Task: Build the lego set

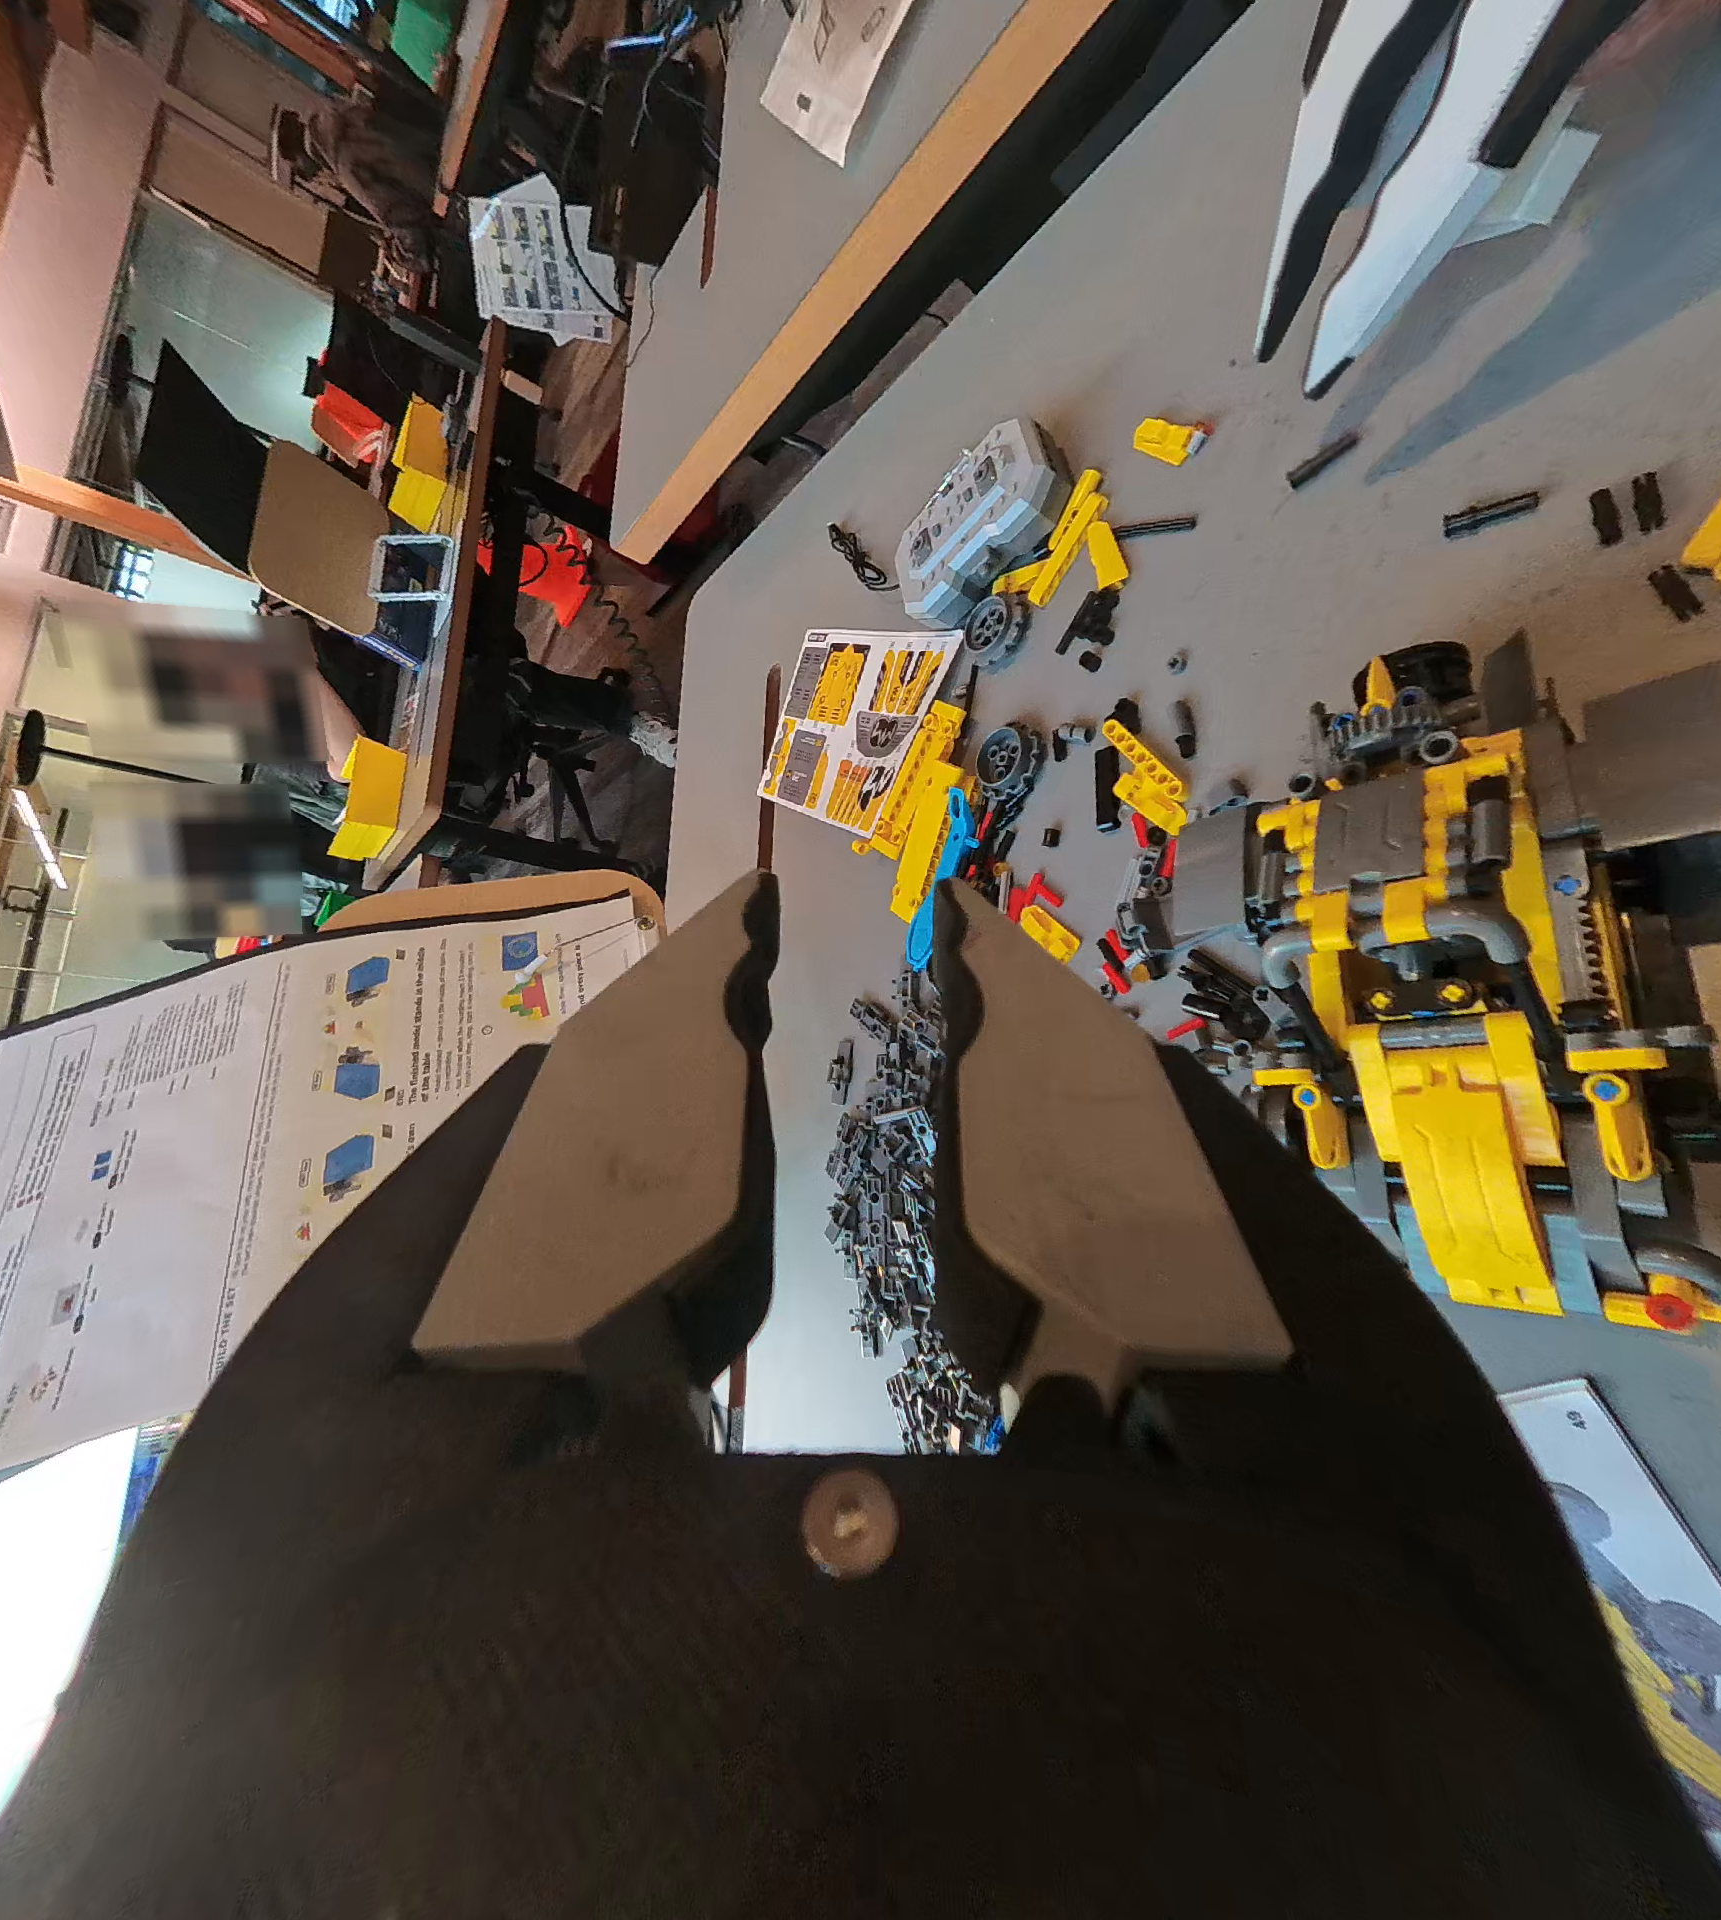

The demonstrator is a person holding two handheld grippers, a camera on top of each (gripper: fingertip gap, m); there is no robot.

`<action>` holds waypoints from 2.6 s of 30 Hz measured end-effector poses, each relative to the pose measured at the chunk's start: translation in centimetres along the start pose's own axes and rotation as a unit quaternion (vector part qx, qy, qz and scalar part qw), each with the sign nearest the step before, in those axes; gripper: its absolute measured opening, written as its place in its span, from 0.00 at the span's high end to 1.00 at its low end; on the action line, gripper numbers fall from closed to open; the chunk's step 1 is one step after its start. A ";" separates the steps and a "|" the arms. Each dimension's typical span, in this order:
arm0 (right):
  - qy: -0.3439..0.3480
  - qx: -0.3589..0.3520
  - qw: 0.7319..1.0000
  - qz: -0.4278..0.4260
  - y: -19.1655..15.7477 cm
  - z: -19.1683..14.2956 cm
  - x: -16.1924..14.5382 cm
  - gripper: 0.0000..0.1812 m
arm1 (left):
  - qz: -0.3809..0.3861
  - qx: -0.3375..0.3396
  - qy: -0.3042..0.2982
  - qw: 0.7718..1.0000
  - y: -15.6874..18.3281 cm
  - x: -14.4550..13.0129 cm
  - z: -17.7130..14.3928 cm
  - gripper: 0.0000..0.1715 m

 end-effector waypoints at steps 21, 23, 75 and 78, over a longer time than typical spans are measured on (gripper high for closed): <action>-0.021 -0.006 1.000 -0.022 -0.5 0.4 -0.1 0.87 | 0.025 -0.050 -0.033 0.998 1.7 -0.1 1.7 0.86; -0.024 -0.008 0.999 -0.025 -0.5 0.5 -0.1 0.87 | 0.028 -0.051 -0.035 0.998 1.8 -0.1 1.8 0.86; -0.096 0.155 0.983 -0.025 -7.5 -5.0 1.3 0.77 | -0.419 -0.219 0.002 0.881 -2.1 -4.4 2.7 0.58; -0.090 0.161 0.981 -0.055 -8.1 -5.7 1.3 0.78 | -0.400 -0.245 0.019 0.883 -1.3 -2.7 2.7 0.59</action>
Point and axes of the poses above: each gripper's, where its closed fingertips meet, z out along the fingers, x out of its top, y = z × x across the jaws, the point moved 10 cm from there along -z, back along the fingers, and after that the axes turned 7 degrees about -x, right-handed, at the moved point
